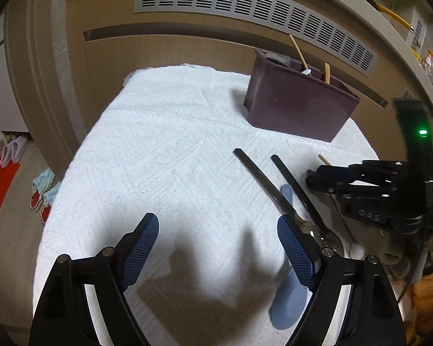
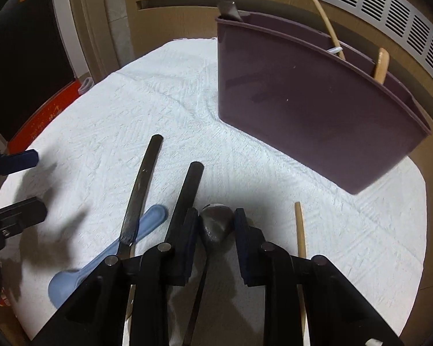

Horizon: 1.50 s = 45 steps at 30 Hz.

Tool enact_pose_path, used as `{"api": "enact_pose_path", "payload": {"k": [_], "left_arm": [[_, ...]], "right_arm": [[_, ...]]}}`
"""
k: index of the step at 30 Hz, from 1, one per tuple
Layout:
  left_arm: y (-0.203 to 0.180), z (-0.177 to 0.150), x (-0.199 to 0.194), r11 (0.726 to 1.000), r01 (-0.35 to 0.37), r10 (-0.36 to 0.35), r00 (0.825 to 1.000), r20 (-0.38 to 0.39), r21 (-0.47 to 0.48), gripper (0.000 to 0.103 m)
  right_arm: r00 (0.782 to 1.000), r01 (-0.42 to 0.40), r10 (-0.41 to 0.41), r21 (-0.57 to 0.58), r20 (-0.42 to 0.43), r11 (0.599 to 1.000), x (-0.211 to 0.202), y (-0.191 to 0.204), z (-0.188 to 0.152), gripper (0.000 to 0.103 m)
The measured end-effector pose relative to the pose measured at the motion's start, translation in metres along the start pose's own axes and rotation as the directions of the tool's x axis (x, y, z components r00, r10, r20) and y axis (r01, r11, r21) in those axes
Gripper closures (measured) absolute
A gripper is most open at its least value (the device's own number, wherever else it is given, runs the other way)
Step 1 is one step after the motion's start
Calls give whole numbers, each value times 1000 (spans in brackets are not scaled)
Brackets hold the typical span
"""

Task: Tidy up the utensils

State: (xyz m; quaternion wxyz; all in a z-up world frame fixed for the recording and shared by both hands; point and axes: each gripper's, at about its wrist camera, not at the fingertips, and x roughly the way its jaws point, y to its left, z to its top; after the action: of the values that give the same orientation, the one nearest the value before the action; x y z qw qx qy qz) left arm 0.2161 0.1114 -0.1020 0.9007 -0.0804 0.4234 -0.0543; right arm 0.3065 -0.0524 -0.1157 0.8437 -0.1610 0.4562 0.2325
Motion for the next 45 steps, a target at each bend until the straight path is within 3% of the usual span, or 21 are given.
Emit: {"api": "enact_pose_path", "payload": {"k": [6, 8, 10, 14, 21, 23, 26, 28, 34, 35, 41, 45], "left_arm": [[-23, 26, 25, 999, 41, -42, 996, -77, -21, 21], [-28, 41, 39, 998, 25, -31, 993, -110, -59, 32], [-31, 51, 54, 995, -2, -15, 986, -169, -98, 51], [-32, 67, 86, 982, -72, 15, 952, -305, -177, 52], [-54, 80, 108, 981, -189, 162, 929, -332, -50, 53], [-63, 78, 110, 978, -208, 204, 928, -311, 21, 53], [-70, 71, 102, 983, -169, 180, 952, -247, 66, 81], [-71, 61, 94, 983, -168, 181, 964, -196, 78, 90], [-74, 36, 35, 993, -80, 82, 996, -17, 88, 92], [-74, 33, 21, 994, -71, 69, 997, 21, 87, 92], [-77, 26, -36, 996, -20, 6, 986, 168, 81, 97], [-77, 17, -67, 997, -17, -2, 968, 252, 74, 97]], "right_arm": [[990, 3, -9, 41, 139, 999, -65, -12, -22, 80], [985, 15, -21, 38, 170, 999, -81, -14, -28, 80], [979, 26, -32, 33, 202, 999, -95, -13, -35, 80], [969, 30, -37, 33, 245, 999, -110, -19, -45, 80], [960, 11, -31, 73, 279, 997, -113, -29, -53, 80], [957, 8, -31, 81, 288, 997, -118, -31, -59, 80], [954, 9, -35, 91, 298, 996, -123, -33, -64, 80], [953, 9, -38, 98, 302, 995, -126, -34, -66, 80], [950, 13, -47, 112, 308, 994, -141, -32, -74, 82], [949, 12, -47, 114, 312, 993, -144, -31, -75, 90], [948, 7, -45, 119, 316, 993, -154, -24, -76, 92], [954, 13, -57, 147, 294, 989, -151, -29, -81, 92]]}}
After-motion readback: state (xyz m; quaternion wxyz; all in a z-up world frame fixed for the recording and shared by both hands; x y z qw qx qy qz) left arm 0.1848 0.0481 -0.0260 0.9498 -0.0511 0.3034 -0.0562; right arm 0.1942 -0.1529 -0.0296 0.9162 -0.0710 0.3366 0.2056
